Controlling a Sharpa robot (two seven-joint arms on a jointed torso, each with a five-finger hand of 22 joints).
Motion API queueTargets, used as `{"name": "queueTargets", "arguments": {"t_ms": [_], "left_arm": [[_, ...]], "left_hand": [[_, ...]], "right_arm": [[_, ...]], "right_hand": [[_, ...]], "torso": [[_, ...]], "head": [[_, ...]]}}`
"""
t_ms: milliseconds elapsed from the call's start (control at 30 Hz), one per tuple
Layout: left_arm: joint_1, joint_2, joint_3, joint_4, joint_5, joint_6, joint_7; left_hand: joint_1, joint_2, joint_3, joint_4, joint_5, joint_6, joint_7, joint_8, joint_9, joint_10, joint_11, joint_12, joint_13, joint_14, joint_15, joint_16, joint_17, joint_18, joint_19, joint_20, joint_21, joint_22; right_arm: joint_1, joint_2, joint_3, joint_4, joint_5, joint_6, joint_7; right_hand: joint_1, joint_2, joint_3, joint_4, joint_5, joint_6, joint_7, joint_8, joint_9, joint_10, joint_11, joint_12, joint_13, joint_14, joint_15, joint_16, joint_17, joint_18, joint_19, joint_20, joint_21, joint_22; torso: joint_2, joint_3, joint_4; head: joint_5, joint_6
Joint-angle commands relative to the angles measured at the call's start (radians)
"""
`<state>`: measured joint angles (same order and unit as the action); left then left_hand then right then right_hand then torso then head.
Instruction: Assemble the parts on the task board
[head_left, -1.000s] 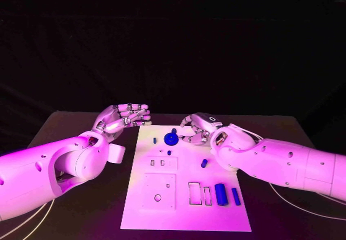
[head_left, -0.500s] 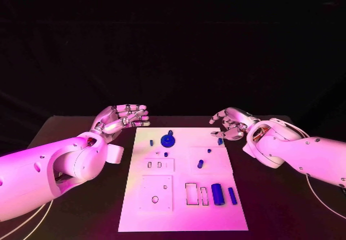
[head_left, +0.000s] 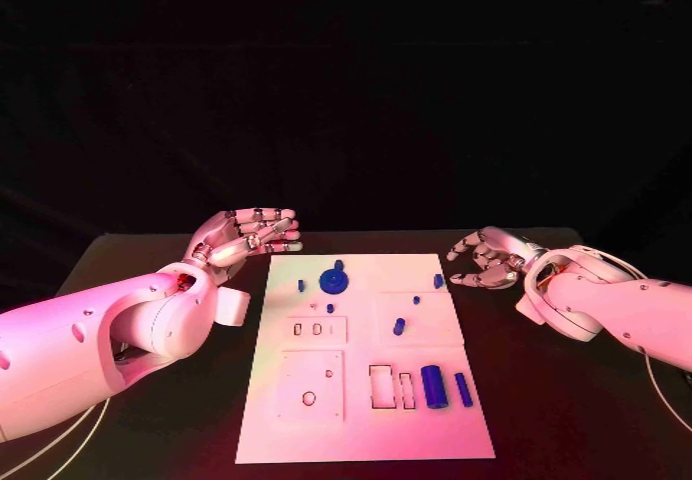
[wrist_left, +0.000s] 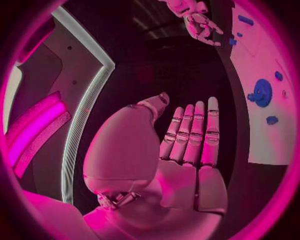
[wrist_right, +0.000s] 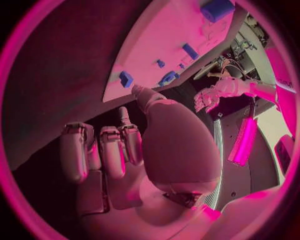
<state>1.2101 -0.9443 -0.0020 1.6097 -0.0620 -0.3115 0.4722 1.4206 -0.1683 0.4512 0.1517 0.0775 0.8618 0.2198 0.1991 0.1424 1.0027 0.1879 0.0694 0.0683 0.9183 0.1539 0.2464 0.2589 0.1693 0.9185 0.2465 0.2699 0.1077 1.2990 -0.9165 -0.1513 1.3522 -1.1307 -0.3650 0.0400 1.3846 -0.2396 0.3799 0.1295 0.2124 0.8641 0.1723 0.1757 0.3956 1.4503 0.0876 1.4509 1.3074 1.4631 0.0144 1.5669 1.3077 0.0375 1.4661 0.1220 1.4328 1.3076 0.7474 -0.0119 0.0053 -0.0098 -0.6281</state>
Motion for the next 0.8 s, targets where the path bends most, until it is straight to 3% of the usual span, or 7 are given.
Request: {"name": "queueTargets", "arguments": {"t_ms": [33,167,267,800], "left_arm": [[0.001,0.003,0.000,0.000,0.005,0.020,0.007],[0.001,0.003,0.000,0.000,0.005,0.020,0.007],[0.001,0.003,0.000,0.000,0.005,0.020,0.007],[0.001,0.002,0.000,-0.001,0.005,0.020,0.007]], "left_hand": [[0.000,0.007,0.000,-0.007,-0.003,-0.009,0.020,0.003,0.001,-0.004,0.004,-0.004,-0.001,-0.008,-0.001,-0.005,0.001,0.012,-0.002,0.004,0.004,0.000],[0.000,0.007,0.000,-0.007,-0.003,-0.009,0.020,0.003,0.001,-0.004,0.004,-0.004,-0.001,-0.008,-0.001,-0.005,0.001,0.012,-0.002,0.004,0.004,0.000],[0.000,0.007,0.000,-0.007,-0.003,-0.009,0.020,0.003,0.001,-0.004,0.004,-0.004,-0.001,-0.008,-0.001,-0.005,0.001,0.012,-0.002,0.004,0.004,0.000],[0.000,0.007,0.000,-0.007,-0.003,-0.009,0.020,0.003,0.001,-0.004,0.004,-0.004,-0.001,-0.008,-0.001,-0.005,0.001,0.012,-0.002,0.004,0.004,0.000]], "right_arm": [[-0.006,0.010,0.000,-0.018,0.013,0.040,0.034],[-0.015,0.027,0.000,-0.041,0.014,0.041,0.035],[-0.022,0.038,-0.001,-0.054,0.015,0.041,0.035],[-0.046,0.085,-0.002,-0.096,0.019,0.047,0.026]], "right_hand": [[0.011,-0.001,0.001,-0.005,-0.004,-0.001,0.001,-0.006,0.000,-0.005,0.002,-0.003,0.138,0.108,0.003,0.004,0.263,0.002,0.005,0.001,-0.001,0.136],[0.011,0.000,0.001,-0.005,-0.004,0.000,0.001,-0.007,0.001,-0.004,0.002,-0.001,0.139,0.108,0.003,0.004,0.263,0.002,0.005,0.001,-0.001,0.136],[0.010,0.001,0.002,-0.004,-0.004,0.000,0.001,-0.007,0.001,-0.003,0.002,-0.001,0.140,0.108,0.003,0.004,0.263,0.002,0.006,0.001,0.001,0.137],[0.000,0.017,0.019,0.000,0.009,0.024,-0.002,0.000,0.005,0.008,0.000,0.010,0.150,0.108,0.002,0.004,0.263,0.000,0.011,0.000,0.006,0.143]], "torso": [[0.001,-0.0005,-0.0002],[0.001,-0.0024,0.0023],[0.001,-0.0026,0.0007],[0.000,-0.0017,-0.0009]], "head": [[0.001,-0.003],[0.001,-0.006],[0.004,-0.007],[0.008,-0.016]]}}
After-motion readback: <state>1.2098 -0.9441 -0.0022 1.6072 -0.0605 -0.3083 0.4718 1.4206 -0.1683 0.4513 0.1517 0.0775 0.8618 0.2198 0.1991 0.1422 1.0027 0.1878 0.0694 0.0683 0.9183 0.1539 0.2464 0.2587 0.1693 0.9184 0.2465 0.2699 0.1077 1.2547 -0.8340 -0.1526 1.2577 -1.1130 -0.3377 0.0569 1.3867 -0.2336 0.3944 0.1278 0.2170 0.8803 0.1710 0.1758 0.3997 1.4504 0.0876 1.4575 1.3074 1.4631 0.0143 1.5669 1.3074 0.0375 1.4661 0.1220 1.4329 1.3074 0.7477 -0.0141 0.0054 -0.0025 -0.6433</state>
